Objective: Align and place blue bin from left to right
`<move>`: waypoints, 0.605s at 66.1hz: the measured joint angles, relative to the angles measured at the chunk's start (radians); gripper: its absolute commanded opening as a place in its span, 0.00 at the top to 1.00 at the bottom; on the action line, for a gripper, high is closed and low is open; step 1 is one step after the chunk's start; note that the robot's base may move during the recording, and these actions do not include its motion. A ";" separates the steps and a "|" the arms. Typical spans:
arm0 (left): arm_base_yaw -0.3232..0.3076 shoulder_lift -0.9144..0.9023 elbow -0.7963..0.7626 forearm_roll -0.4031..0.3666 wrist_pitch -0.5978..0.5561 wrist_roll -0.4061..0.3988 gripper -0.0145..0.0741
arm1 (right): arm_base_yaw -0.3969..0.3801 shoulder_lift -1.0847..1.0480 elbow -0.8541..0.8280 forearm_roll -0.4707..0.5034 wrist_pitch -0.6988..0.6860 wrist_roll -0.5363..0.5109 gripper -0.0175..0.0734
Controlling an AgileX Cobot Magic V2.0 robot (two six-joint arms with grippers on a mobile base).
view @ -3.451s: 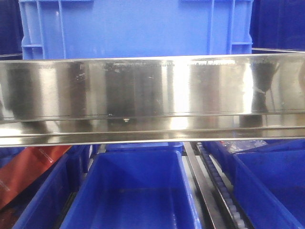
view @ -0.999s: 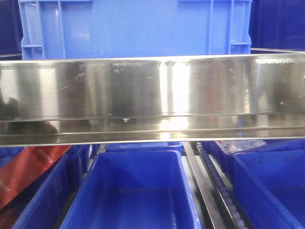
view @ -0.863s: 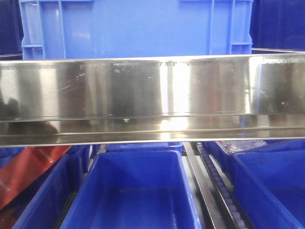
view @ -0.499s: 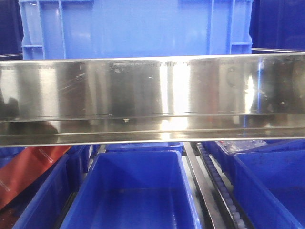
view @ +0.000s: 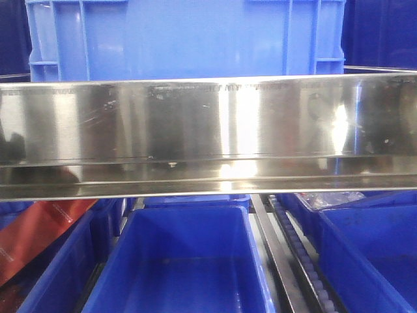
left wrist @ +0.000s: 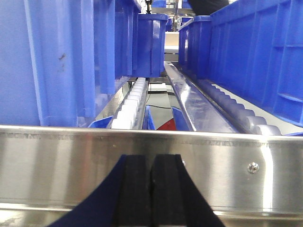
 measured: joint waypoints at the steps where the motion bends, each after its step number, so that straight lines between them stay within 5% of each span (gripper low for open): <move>1: 0.000 0.000 0.000 0.000 0.000 0.000 0.96 | 0.000 0.000 0.000 0.000 0.001 0.000 0.99; 40: 0.000 0.000 0.000 0.000 0.000 0.000 0.96 | 0.000 0.000 0.000 0.000 0.002 -0.002 0.99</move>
